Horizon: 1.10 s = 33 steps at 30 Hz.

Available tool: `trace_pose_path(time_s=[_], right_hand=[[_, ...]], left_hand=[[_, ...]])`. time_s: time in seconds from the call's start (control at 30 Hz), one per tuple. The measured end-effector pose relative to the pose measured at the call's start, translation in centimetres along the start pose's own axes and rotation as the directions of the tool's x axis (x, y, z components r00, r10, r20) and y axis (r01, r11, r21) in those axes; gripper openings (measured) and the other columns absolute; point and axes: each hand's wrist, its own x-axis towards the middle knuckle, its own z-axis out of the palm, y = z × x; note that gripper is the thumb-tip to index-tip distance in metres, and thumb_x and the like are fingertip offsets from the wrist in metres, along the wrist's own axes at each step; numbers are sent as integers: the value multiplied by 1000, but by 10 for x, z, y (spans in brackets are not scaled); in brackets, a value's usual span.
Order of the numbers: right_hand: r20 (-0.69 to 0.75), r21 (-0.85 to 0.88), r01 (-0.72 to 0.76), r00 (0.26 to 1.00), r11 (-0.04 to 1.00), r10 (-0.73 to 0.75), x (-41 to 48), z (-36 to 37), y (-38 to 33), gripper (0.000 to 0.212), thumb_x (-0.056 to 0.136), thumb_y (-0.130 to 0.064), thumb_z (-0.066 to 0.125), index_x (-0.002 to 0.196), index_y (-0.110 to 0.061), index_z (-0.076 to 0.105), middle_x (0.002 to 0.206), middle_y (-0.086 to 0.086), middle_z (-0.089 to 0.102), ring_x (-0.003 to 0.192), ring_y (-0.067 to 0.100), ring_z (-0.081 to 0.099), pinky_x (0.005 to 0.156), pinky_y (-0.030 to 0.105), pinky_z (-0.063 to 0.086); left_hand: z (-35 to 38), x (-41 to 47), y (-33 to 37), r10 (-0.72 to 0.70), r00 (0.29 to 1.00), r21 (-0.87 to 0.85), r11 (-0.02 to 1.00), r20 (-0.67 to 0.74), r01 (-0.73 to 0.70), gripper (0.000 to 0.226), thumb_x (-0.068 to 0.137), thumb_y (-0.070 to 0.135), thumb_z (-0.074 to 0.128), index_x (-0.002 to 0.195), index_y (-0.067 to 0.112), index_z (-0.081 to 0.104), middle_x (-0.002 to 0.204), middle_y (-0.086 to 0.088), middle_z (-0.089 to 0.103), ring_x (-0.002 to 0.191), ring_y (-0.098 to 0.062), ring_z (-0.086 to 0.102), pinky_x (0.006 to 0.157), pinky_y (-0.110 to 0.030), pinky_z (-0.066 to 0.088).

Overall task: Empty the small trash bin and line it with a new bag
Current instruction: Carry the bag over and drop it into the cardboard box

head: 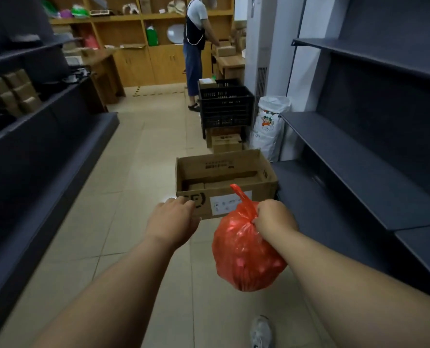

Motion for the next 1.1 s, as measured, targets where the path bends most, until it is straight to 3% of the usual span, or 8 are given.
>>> trace_pose_path(time_s=[0.13,0.27,0.33,0.47,0.63,0.77,1.0,1.1], right_hand=[[91,-4,4,996,1000,-4,80,-19,-13,24,97,-25,49,86,-8,61,99,10,62,110,33,59,79,36,45],[203,64,18,979,998,-31,162,-49,-29,40,99,-31,42,120,-4,60,127,18,58,122,36,51,101,44,41],[219,24,-1,976,1000,-4,210,-54,-35,44,96,-38,45,117,-3,62,124,18,60,118,37,54,103,47,42],[61,-52,27,998,998,-24,290,-59,-43,18,92,-17,57,101,-7,69,113,14,66,105,34,61,87,37,50],[-62,-41,49,997,998,-52,382,-66,-69,20,92,-10,55,106,-8,69,114,13,66,106,33,61,85,36,50],[-6,56,15,1000,998,-14,455,-74,-96,32,95,-29,52,109,-3,66,115,13,64,109,35,59,89,39,47],[114,137,-136,986,981,121,571,-63,-150,41,98,-32,45,118,-1,61,121,16,60,118,34,54,97,43,43],[17,99,-171,985,980,171,622,-39,-165,24,96,-18,50,107,-7,68,112,11,66,102,29,61,80,31,44]], left_hand=[[18,92,2,19,1000,-36,999,-18,-20,34,94,36,44,123,22,54,119,-1,60,107,-19,55,88,-30,44],[26,192,3,-5,1000,-59,998,-12,4,34,93,38,45,121,23,56,118,1,60,107,-18,55,89,-30,45],[27,238,2,-9,1000,-68,998,-3,9,34,92,39,46,121,23,55,118,2,59,107,-18,55,89,-30,44],[33,306,-8,-32,999,-66,997,15,33,38,91,42,48,123,23,53,121,0,58,110,-19,54,91,-32,44],[51,383,-31,-49,998,-66,996,38,51,38,91,44,47,123,25,54,118,1,59,107,-19,55,88,-32,46],[68,447,-53,-46,997,-44,998,59,48,33,91,46,46,114,26,58,110,2,61,99,-17,56,83,-30,46],[86,574,-109,22,995,-42,999,98,-18,36,91,44,46,117,21,56,119,-1,58,109,-22,54,91,-33,43],[91,629,-136,66,988,-17,998,140,-64,41,91,44,45,124,20,54,124,-2,57,113,-22,52,92,-33,42]])
